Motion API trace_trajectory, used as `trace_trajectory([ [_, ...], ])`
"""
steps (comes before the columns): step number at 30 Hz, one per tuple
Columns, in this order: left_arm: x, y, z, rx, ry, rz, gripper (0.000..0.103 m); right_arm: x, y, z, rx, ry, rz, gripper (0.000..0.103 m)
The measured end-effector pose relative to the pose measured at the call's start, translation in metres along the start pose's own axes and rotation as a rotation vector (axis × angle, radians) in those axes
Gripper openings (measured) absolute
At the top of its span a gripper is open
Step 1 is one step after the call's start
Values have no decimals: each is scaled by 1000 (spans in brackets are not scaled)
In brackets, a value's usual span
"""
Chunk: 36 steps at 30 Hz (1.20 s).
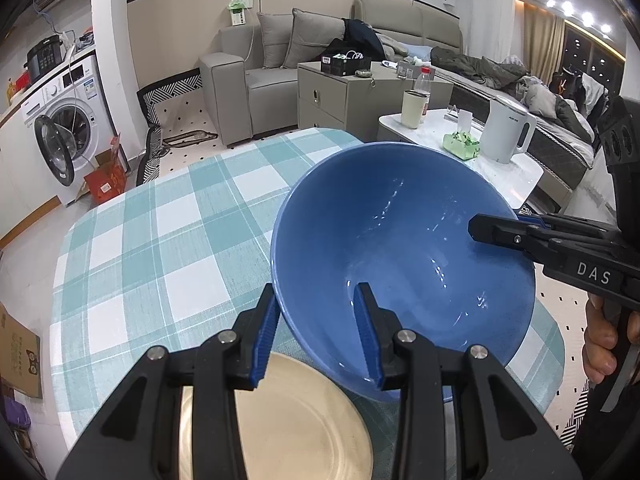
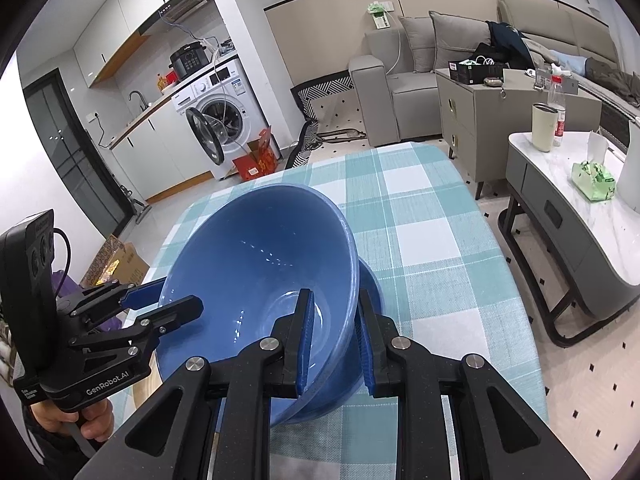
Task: Organize plates and bowls
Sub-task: 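Carry the held blue bowl over the nested blue bowls with both grippers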
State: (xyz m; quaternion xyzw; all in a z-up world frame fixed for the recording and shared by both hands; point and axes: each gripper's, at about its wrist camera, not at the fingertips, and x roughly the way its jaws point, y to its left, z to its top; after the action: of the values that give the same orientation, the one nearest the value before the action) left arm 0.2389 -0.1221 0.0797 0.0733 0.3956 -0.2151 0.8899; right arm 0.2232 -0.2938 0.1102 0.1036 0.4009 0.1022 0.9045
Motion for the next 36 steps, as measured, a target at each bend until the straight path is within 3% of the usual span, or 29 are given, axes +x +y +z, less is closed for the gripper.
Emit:
trace_trajectory([
  [36,32,-4,-6,59,48,77,37,37,13,-15,-106,68,-150,22],
])
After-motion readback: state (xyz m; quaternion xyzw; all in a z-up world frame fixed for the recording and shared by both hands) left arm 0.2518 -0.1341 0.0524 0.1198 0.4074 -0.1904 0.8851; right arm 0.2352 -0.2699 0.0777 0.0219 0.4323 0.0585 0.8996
